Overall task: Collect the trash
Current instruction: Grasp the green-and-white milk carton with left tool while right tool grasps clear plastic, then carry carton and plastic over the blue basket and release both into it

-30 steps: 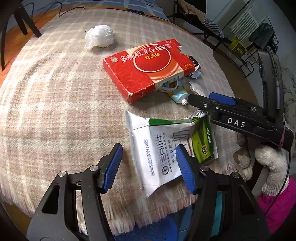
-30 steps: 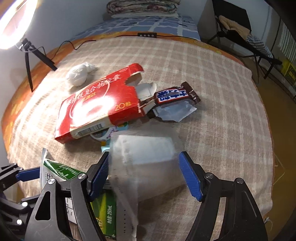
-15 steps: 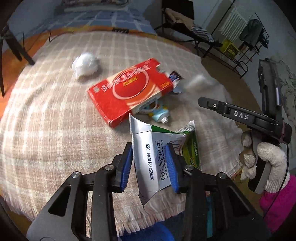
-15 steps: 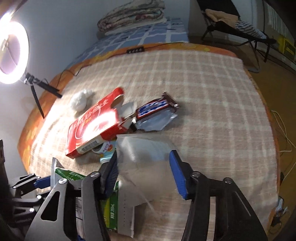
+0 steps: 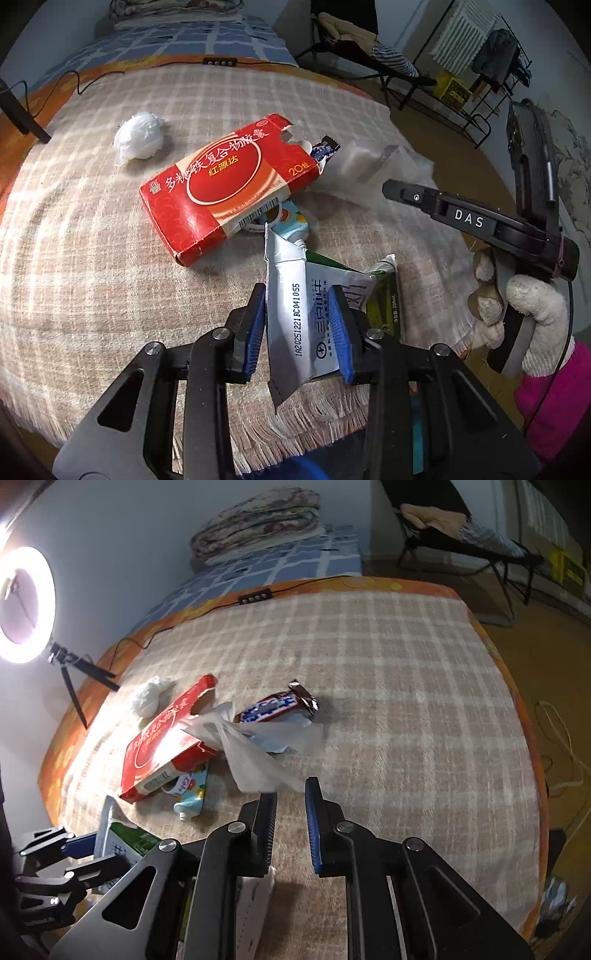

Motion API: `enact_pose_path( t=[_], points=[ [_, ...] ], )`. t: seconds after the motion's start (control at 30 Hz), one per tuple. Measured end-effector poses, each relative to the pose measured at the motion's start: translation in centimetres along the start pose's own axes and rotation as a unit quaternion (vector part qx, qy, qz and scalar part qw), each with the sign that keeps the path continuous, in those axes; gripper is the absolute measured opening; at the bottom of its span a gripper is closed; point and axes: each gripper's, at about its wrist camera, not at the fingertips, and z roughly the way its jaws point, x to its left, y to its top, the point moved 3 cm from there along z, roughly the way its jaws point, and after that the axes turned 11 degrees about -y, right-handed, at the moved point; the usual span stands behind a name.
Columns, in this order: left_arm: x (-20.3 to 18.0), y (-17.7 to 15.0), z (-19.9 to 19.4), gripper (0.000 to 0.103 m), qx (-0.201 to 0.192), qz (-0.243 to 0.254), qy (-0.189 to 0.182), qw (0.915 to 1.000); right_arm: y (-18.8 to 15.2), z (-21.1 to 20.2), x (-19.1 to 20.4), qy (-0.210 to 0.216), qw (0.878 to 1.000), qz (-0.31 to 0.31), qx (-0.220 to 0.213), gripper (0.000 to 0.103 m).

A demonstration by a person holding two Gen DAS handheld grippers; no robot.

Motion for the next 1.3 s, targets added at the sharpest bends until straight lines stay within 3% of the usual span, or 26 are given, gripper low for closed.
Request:
enact_pose_path(
  t=[0.13,0.3,0.4,0.73,1.03,1.3],
  points=[
    [0.8,0.0,0.4,0.033,0.004,-0.021,-0.006,0.9998,0.7,0.6,0.8,-0.001,1.0,-0.016,-0.006,0.014],
    [0.7,0.5,0.6,0.032,-0.001,-0.011,-0.005,0.9999,0.9,0.9,1.8,-0.008,0.999,-0.036,-0.017,0.014],
    [0.3,0.5,0.0,0.03,-0.011,-0.001,-0.004,0.9999,0.8,0.9,2.0,-0.008,0.999,-0.034,-0.02,0.004],
    [-1.0,0.4,-4.1,0.025,-0.057,0.029,0.003,0.998,0.6,-2.2,1.2,-0.008,0.998,-0.019,-0.054,0.0],
    [-0.5,0.0,-5.2,0.025,-0.066,0.032,0.017,0.9972,0.0,-2.5,1.7,-0.004,0.998,-0.024,-0.053,0.0],
    [0.0,-0.1,-8.4,0.025,-0.092,0.03,0.014,0.9952,0.4,-5.0,1.5,-0.023,0.995,-0.02,-0.091,0.0]
  ],
)
